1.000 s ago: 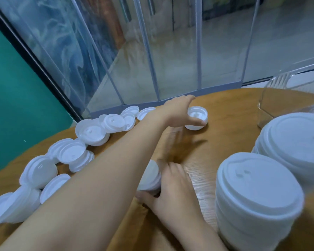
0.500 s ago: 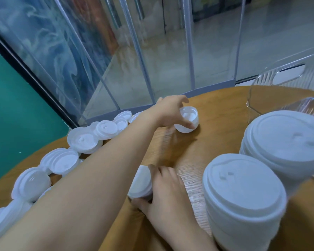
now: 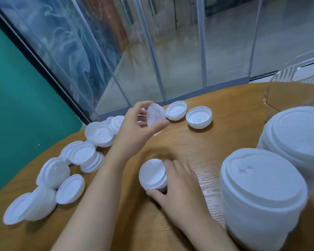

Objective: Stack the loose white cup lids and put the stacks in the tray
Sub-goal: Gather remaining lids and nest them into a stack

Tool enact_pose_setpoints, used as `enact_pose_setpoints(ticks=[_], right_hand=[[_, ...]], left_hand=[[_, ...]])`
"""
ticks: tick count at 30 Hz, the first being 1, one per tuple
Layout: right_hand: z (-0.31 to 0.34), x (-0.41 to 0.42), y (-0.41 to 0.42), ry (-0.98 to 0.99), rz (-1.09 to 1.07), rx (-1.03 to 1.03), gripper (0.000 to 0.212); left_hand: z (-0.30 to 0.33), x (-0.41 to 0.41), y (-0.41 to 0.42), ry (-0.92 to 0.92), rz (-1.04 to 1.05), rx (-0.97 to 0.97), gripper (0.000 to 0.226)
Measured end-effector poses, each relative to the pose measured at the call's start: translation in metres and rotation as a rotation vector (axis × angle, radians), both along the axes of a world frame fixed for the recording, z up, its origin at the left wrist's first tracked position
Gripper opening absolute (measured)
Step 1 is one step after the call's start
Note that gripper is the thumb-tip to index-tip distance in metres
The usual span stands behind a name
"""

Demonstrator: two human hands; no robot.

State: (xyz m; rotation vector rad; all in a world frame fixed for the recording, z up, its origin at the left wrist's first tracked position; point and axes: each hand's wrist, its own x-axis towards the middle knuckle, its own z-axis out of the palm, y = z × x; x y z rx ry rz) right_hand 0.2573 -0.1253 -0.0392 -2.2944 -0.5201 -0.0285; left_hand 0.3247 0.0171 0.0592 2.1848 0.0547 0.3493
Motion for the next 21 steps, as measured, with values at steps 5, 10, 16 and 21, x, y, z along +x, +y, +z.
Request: enact_pose_setpoints(ticks=[5,10,16,21], right_hand=[[-0.002,0.0,0.0,-0.006,0.003,-0.003,0.065],[-0.004,0.0,0.0,-0.007,-0.001,0.027,0.065],[-0.007,0.0,0.001,-0.024,0.006,0.037,0.066],[-0.006,-0.001,0.001,-0.011,-0.001,0.07,0.065]], left_hand=[[-0.04,-0.084,0.009,-0.066,0.162,-0.342,0.059],[-0.069,-0.112,0.016,-0.068,0.122,-0.372,0.056],[-0.078,-0.11,0.025,0.05,0.009,-0.247,0.063],[-0.078,-0.107,0.033,0.124,-0.024,-0.118,0.06]])
